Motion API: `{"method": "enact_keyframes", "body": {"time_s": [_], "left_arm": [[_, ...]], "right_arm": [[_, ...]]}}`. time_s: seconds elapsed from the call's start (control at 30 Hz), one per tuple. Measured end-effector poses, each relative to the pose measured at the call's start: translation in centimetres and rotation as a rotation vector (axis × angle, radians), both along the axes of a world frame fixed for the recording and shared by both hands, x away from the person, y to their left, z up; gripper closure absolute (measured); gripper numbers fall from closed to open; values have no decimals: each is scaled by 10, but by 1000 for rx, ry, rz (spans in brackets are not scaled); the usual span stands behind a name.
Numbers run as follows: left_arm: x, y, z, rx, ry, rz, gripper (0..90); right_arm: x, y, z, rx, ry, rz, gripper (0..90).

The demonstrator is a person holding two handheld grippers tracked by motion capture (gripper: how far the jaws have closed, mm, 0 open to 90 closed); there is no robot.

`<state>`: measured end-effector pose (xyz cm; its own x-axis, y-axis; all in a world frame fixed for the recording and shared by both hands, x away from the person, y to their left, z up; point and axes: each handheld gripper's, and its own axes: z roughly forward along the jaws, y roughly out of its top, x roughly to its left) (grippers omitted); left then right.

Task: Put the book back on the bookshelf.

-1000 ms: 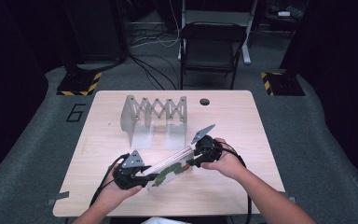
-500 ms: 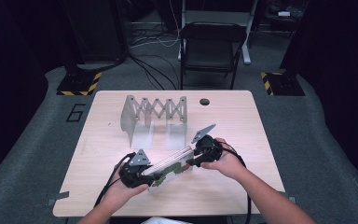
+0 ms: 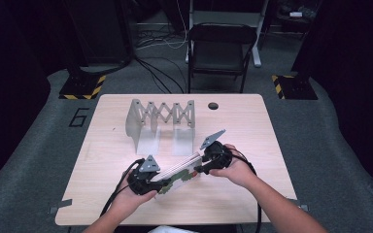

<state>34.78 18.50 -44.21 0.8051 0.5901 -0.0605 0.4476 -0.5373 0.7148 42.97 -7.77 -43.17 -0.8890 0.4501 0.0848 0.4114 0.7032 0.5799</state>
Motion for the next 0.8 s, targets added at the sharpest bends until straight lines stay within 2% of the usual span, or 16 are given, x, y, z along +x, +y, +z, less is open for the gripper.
{"method": "enact_keyframes", "body": {"time_s": [0.2, 0.23, 0.27, 0.43, 0.57, 0.7, 0.77, 0.8], "left_arm": [[1, -2, 2, 28, -6, -3, 704], [1, -2, 2, 32, -6, -4, 709], [1, -2, 1, 29, -5, -5, 712], [4, -3, 3, 46, 4, -14, 736], [5, -4, 4, 50, 12, -28, 748], [3, -6, 3, 50, 0, -31, 754], [3, -6, 4, 49, 6, -37, 754], [4, -6, 3, 48, 7, -32, 755]], "right_arm": [[1, 0, -1, 7, 5, 5, 515], [1, 0, -2, 21, -1, -2, 515], [2, 0, -1, 8, 5, 5, 515], [3, -1, -2, 11, 13, -2, 514], [4, -2, -3, 12, 10, 2, 515], [4, -2, -3, 5, 23, -2, 509], [6, -2, -4, 15, 4, 7, 509], [4, -1, -4, 28, 17, -15, 508]]}}
